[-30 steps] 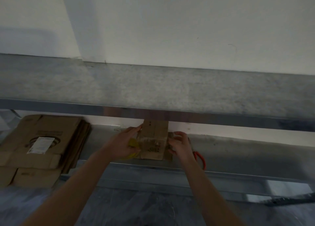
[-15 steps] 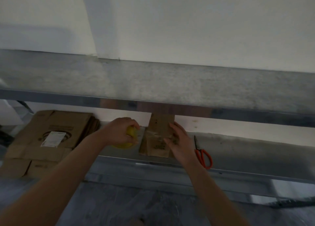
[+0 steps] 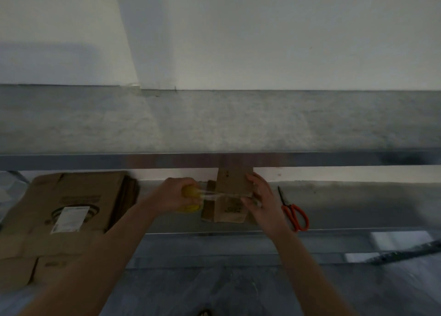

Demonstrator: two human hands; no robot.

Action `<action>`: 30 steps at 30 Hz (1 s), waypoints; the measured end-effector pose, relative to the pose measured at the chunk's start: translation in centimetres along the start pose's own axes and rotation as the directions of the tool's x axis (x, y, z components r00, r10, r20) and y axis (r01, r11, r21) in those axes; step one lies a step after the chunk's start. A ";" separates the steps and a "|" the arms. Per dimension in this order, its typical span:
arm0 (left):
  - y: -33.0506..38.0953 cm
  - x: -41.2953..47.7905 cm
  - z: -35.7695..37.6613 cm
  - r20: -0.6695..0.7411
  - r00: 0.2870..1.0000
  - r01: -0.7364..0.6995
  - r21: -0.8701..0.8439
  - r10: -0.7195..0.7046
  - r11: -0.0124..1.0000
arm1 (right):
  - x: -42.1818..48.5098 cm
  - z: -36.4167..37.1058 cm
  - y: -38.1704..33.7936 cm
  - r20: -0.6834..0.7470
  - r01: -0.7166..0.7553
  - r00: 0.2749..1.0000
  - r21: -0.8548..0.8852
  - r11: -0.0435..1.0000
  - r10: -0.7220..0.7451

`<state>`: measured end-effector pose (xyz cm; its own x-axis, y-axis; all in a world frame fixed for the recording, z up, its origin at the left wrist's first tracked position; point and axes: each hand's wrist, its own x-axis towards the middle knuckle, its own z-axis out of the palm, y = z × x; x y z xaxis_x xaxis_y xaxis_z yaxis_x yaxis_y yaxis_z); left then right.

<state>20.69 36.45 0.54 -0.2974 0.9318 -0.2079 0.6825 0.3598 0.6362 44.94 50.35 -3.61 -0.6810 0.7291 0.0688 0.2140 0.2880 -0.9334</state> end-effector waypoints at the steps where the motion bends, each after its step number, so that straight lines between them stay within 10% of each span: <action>1: -0.2 0.1 0.0 0.006 1.000 -0.006 -0.050 0.006 0.999 | -0.1 0.0 -0.1 -0.004 -0.002 1.000 -0.001 1.000 0.002; 6: -1.3 0.3 -0.9 0.075 0.996 -0.033 -0.178 0.047 0.984 | -0.3 0.0 -0.2 -0.012 -0.012 1.000 0.017 1.000 0.012; 11: -1.3 0.3 -0.6 -0.018 0.990 -0.134 0.140 0.138 0.981 | -0.5 0.7 -0.2 -0.029 0.008 1.000 -0.014 1.000 -0.009; 18: -2.0 -1.1 -0.9 0.057 0.993 -0.096 -0.147 0.105 0.984 | -0.6 0.5 -0.6 -0.009 -0.010 1.000 -0.038 0.999 0.009; 30: 1.4 -1.2 0.4 -0.067 0.996 -0.053 0.100 0.060 0.994 | -2.7 -3.2 0.7 0.021 -0.050 0.998 -0.236 0.970 0.057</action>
<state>22.30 35.88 1.37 -0.2995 0.9466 -0.1192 0.7610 0.3124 0.5687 49.16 50.52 -3.30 -0.6824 0.7310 0.0085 0.4070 0.3896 -0.8262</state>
